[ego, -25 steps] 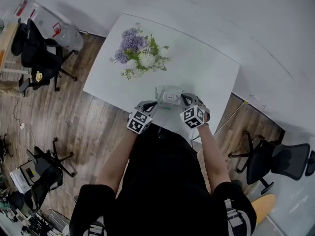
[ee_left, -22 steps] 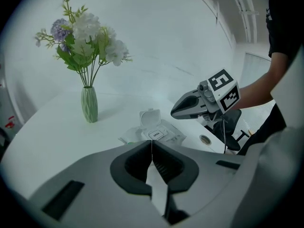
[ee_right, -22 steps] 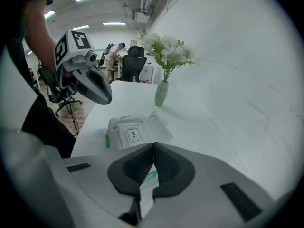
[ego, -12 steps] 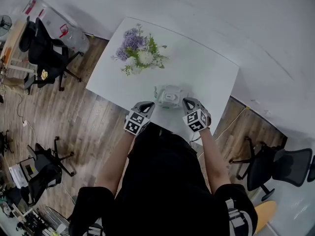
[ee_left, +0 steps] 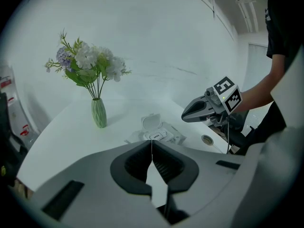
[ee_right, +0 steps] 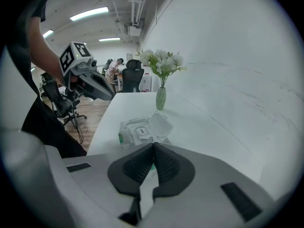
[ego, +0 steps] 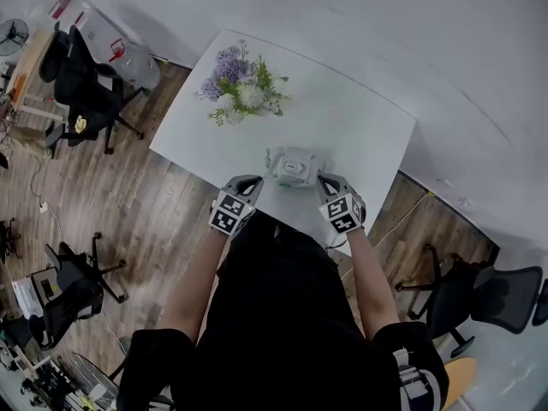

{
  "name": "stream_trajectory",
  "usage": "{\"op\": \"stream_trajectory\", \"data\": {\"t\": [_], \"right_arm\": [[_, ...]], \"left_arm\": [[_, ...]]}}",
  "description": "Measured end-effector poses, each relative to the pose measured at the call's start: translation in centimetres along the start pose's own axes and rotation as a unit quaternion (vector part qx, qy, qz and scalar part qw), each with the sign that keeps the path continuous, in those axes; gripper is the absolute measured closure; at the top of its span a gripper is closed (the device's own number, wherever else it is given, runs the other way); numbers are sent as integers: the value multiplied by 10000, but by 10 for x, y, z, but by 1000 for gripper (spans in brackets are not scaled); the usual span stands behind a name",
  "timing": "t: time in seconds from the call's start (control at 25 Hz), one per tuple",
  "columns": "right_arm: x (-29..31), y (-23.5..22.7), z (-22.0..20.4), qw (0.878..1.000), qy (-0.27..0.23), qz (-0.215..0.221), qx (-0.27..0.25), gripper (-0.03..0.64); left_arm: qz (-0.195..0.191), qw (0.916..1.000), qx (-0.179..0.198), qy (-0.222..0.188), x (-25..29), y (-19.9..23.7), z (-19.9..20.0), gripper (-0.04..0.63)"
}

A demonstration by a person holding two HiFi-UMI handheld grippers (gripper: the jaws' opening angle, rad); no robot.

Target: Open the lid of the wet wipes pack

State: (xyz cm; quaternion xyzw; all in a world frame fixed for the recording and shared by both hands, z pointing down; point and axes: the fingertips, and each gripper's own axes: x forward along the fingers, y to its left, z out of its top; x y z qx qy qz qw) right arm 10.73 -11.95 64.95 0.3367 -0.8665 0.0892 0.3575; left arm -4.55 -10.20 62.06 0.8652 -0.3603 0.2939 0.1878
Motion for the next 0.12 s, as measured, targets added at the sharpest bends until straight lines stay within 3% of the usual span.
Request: {"op": "stream_trajectory", "data": {"t": [0.12], "right_arm": [[-1, -1, -1, 9998, -90, -26, 173, 603]], "left_arm": [[54, 10000, -41, -64, 1, -2, 6, 574]]}}
